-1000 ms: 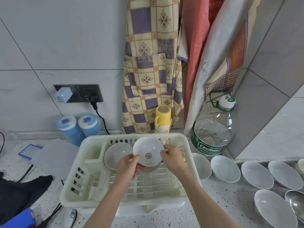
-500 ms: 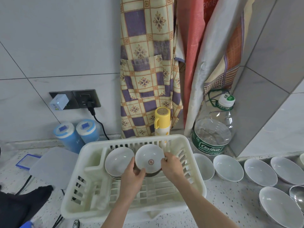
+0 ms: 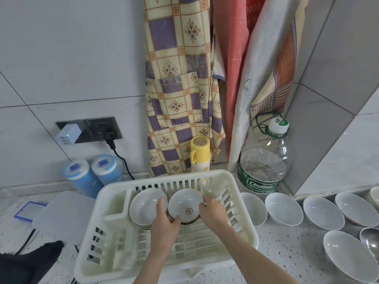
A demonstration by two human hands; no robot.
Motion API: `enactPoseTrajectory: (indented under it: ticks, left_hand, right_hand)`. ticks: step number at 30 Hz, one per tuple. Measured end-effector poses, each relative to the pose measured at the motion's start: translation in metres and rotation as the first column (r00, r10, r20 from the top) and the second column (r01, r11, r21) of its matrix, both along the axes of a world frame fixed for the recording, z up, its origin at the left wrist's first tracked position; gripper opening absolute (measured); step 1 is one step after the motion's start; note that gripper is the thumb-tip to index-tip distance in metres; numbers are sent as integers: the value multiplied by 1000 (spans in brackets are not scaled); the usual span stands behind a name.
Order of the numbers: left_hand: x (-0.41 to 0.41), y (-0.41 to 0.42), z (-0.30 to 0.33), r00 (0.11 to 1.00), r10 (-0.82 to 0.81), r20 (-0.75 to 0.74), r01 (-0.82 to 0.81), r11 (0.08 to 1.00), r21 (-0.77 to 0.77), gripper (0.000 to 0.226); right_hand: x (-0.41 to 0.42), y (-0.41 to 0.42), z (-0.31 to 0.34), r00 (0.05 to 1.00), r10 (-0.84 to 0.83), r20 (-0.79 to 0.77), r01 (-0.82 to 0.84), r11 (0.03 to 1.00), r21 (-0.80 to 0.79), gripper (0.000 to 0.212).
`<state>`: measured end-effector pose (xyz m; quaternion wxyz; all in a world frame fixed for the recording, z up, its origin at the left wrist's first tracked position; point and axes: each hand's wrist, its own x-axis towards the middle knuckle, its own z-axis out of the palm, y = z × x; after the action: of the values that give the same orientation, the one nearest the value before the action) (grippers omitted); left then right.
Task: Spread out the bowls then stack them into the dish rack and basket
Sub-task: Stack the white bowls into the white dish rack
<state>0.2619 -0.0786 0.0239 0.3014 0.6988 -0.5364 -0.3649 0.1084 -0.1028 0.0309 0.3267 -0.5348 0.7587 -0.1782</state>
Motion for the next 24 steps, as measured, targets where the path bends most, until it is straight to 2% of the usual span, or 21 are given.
enactPoseTrajectory:
  ticks: [6,17,21,24]
  left_hand:
    - [0,0,-3,1000,0,24,-1,1000,14,76]
    - [0,9,5,1000,0,7,0,1000,28,75]
    - [5,19,14,1000,10,6,-10,1000,-4,66]
    - [3,27,23,1000,15,1,-15,999,-38,48]
  right_hand:
    - [-1,1,-1,1000,8,20,-8,1000,20,41]
    - [-8,9,6,995,5,98,-11,998,59,50]
    - [-13,18,14,991,6,134,-14,998,63,50]
    - [-20,30,25,982,7,186,-10,1000,12,49]
